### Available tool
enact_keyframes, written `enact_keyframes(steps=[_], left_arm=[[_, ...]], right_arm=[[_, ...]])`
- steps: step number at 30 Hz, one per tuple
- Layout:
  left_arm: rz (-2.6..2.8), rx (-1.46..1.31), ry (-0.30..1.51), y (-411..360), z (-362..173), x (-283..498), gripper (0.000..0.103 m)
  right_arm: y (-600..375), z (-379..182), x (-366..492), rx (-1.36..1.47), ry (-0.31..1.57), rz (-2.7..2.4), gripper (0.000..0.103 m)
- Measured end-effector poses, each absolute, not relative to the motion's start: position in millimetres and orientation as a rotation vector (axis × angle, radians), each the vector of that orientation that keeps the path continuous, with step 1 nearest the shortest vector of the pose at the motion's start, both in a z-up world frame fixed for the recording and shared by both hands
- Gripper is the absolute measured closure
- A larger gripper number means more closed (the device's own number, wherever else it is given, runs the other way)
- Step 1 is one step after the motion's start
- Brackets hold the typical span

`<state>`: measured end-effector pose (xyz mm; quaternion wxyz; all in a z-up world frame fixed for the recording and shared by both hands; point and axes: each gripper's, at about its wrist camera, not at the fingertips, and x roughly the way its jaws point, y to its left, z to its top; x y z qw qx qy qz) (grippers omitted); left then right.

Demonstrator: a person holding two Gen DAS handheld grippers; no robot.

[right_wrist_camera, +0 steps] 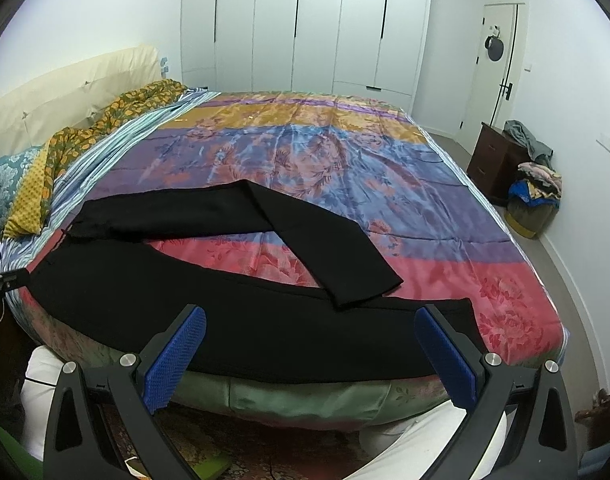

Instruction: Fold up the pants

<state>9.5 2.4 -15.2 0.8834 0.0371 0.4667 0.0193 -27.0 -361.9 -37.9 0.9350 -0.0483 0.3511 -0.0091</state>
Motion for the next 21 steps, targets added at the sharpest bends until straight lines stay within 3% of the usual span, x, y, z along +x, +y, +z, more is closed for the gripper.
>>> enact_keyframes(steps=[21], left_arm=[[0.053, 0.066, 0.975, 6.7, -20.4, 11.6, 0.001]], right_arm=[[-360.9, -41.0, -25.3, -0.098, 0.735, -0.021, 0.000]])
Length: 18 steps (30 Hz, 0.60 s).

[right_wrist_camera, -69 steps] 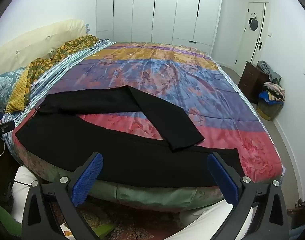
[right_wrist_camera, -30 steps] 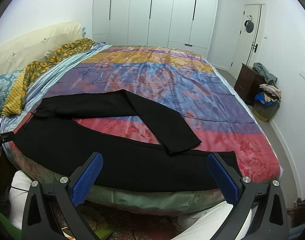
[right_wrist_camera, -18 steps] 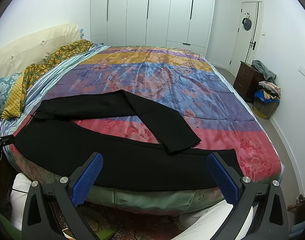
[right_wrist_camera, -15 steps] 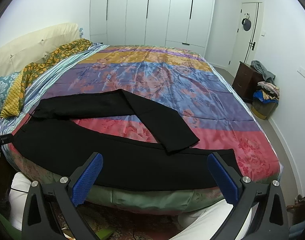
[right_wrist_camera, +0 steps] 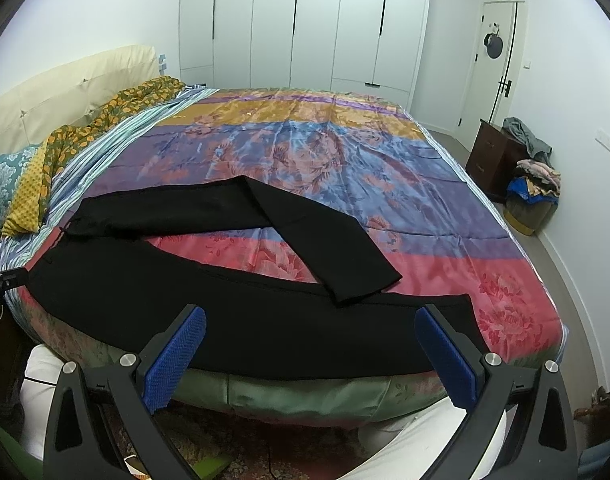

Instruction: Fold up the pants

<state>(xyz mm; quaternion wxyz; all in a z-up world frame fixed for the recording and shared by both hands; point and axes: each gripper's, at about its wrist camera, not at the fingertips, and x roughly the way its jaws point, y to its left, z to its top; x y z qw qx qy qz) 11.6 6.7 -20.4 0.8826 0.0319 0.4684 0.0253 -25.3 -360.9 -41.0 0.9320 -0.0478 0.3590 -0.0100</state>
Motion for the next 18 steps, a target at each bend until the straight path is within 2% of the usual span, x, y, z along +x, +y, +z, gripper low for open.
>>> enact_keyframes(steps=[18], left_arm=[[0.073, 0.092, 0.987, 2.2, -23.5, 10.7, 0.001]], right_arm=[[-357.5, -49.1, -22.6, -0.102, 0.784, -0.019, 0.000]])
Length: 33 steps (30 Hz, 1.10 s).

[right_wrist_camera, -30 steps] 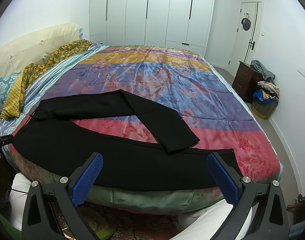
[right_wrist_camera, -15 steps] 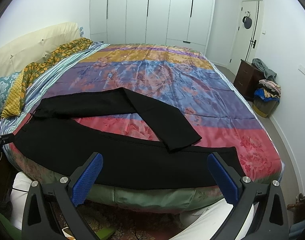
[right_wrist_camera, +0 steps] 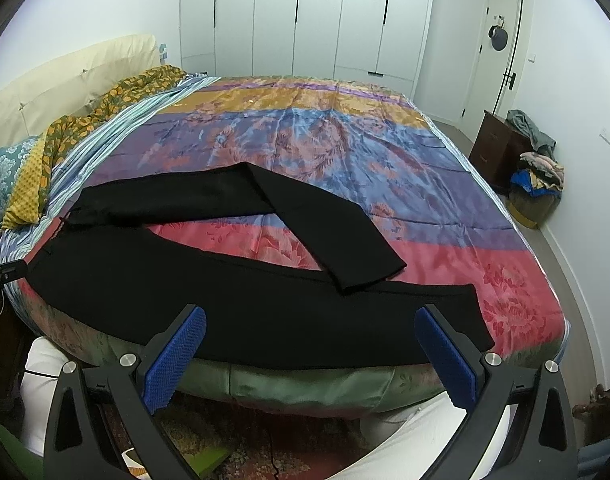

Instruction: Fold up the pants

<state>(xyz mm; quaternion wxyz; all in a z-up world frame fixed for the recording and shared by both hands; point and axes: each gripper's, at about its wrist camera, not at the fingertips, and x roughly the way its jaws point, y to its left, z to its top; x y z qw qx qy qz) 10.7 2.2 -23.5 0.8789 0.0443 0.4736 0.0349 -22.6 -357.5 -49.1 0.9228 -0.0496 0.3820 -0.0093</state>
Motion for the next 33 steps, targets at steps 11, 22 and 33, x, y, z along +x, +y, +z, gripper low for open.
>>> enact_keyframes(steps=[11, 22, 33], left_arm=[[0.073, 0.114, 0.982, -1.4, -20.9, 10.6, 0.001], [0.080, 0.126, 0.991, -5.7, -22.3, 13.0, 0.001], [0.084, 0.162, 0.978, -12.6, -20.2, 15.9, 0.001]], right_arm=[[-351.8, -46.2, -21.7, -0.066, 0.780, 0.051, 0.000], [-345.6, -46.0, -19.8, -0.042, 0.771, 0.075, 0.000], [-345.8, -49.3, -20.1, -0.055, 0.662, 0.104, 0.000]])
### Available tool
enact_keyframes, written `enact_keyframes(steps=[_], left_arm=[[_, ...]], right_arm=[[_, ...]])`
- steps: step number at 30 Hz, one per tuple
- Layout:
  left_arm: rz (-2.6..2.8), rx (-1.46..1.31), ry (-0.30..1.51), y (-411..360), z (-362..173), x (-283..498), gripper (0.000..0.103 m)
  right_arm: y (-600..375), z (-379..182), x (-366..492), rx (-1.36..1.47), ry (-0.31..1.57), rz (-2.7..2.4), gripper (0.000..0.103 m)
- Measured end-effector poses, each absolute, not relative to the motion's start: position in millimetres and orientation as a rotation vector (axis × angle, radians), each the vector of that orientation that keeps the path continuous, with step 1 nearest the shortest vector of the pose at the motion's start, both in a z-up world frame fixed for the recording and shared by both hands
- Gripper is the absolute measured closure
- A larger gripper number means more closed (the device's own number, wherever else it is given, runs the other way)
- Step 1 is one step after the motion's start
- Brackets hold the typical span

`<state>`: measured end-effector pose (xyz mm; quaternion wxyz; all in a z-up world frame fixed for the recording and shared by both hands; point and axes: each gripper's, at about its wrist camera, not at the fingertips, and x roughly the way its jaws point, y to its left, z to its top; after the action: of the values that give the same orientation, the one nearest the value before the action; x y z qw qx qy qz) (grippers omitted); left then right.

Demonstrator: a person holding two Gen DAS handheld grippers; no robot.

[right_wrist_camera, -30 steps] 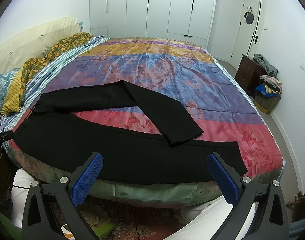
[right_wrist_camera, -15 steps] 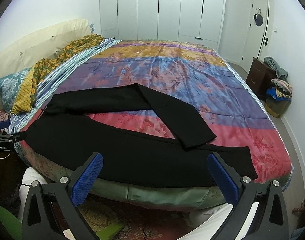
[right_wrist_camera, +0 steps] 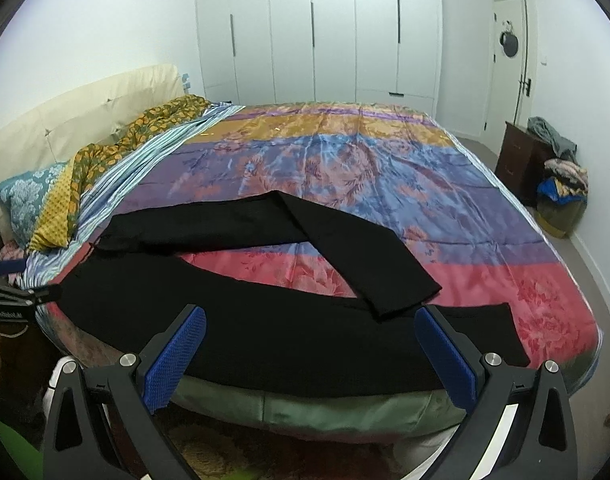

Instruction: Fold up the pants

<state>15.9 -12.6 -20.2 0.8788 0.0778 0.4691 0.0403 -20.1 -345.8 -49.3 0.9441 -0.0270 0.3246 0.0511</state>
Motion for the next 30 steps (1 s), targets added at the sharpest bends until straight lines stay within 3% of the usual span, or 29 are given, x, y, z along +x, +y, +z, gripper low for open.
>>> enact_keyframes(steps=[30], left_arm=[[0.082, 0.190, 0.981, -16.3, -24.3, 21.0, 0.001]], right_arm=[[-328.0, -69.6, -18.0, -0.080, 0.750, 0.209, 0.000]])
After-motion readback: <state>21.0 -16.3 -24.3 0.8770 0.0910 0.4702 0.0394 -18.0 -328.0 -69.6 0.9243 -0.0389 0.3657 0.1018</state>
